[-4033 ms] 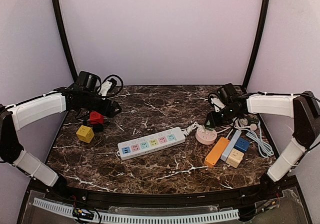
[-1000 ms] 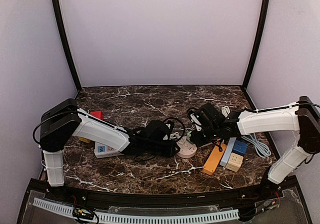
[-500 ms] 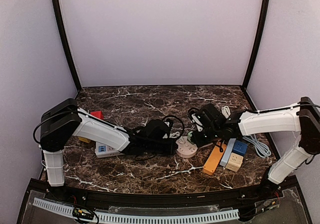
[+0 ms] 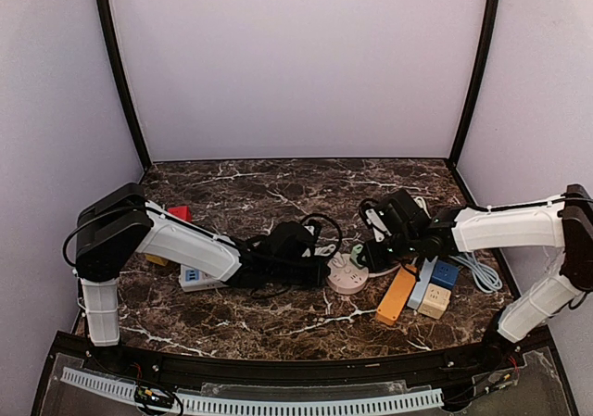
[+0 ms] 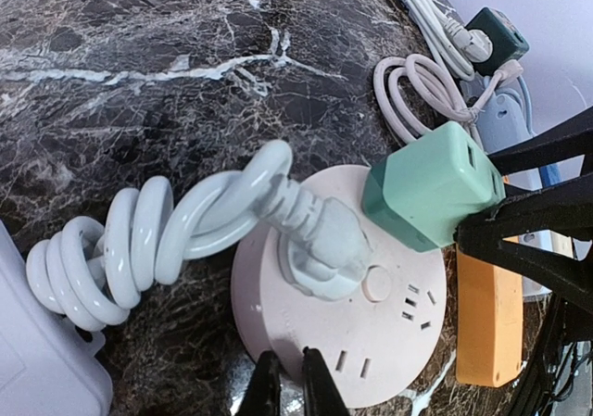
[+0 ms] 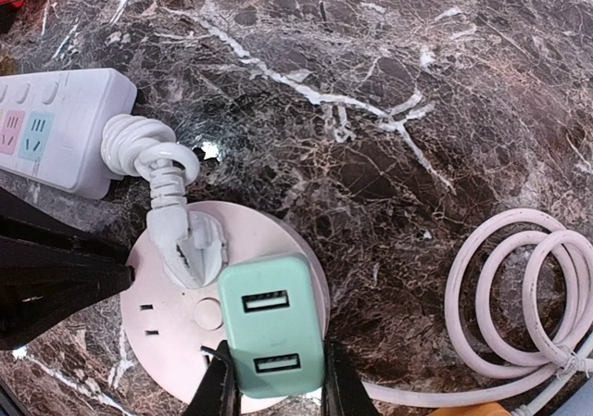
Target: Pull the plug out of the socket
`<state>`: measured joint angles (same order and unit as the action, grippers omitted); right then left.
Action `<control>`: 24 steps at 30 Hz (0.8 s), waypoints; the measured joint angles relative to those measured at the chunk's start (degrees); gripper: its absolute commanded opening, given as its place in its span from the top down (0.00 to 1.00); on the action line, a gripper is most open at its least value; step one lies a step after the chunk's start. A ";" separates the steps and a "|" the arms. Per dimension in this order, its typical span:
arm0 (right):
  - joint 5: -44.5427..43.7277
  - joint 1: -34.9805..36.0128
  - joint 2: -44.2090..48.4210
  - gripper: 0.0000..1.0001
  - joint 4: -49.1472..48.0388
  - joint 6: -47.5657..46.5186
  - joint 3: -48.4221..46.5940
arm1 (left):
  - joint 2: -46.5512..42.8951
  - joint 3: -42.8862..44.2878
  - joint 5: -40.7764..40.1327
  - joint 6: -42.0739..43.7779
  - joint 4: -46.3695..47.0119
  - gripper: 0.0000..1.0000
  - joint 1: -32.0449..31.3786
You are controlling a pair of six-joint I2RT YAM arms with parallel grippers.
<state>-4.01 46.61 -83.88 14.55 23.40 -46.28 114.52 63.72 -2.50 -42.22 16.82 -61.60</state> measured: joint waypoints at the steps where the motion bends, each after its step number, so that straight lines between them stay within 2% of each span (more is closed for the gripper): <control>1: 0.15 -0.07 0.07 1.00 -0.13 0.11 0.13 | 0.02 0.00 0.00 0.00 0.07 0.94 0.00; 12: -0.92 0.35 0.11 1.00 -0.22 0.57 0.24 | 0.07 0.00 -0.39 0.02 0.20 0.97 0.00; 24: -11.72 6.78 -2.64 1.00 4.85 0.59 -3.76 | 0.33 0.66 -0.92 0.17 -0.39 0.98 0.00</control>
<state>-15.73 53.39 -86.52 19.40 23.99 -50.04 114.85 64.38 -3.42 -42.04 16.43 -61.60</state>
